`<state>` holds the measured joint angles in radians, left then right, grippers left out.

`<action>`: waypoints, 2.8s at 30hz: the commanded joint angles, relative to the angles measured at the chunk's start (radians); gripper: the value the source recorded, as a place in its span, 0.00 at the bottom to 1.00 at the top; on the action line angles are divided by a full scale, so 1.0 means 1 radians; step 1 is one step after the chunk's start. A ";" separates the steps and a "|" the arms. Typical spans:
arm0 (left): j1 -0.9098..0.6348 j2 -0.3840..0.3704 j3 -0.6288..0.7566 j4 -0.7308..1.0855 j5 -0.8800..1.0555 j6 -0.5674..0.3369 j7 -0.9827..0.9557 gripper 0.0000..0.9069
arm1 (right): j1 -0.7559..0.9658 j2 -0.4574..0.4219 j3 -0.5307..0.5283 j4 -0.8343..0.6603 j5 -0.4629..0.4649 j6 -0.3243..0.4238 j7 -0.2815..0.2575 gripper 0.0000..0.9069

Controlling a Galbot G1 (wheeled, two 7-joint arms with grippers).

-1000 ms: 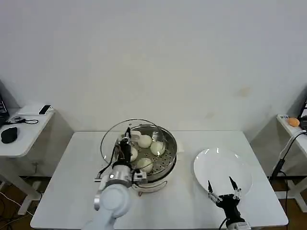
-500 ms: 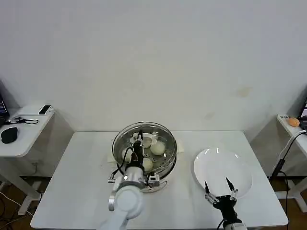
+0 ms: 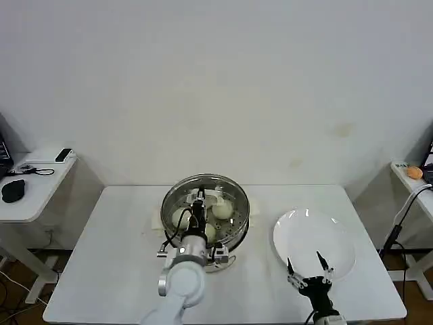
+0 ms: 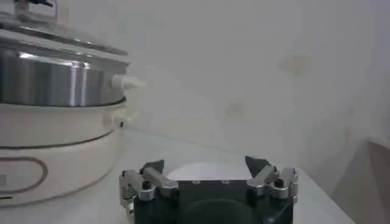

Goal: Take steamed baozi put them in steamer then cover it.

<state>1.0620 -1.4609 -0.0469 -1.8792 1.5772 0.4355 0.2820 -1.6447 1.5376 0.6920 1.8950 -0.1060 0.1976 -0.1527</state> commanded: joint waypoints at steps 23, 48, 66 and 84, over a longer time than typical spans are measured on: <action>0.002 -0.011 -0.006 0.024 0.001 -0.004 -0.003 0.00 | 0.001 -0.005 -0.008 -0.007 -0.002 0.004 -0.003 1.00; 0.114 0.044 -0.009 -0.158 -0.065 -0.015 -0.016 1.00 | -0.001 -0.009 -0.014 -0.017 -0.003 0.012 -0.005 1.00; 0.508 0.221 -0.451 -0.355 -1.372 -0.413 -0.558 1.00 | -0.033 -0.046 -0.017 0.011 0.095 -0.012 0.001 1.00; 0.760 0.154 -0.639 -0.278 -1.887 -0.413 -0.516 1.00 | -0.168 -0.313 -0.028 0.132 0.409 -0.104 -0.035 1.00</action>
<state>1.6651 -1.2709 -0.5729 -2.1607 0.1628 0.0911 -0.1696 -1.7496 1.3648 0.6554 1.9706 0.1206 0.1606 -0.1701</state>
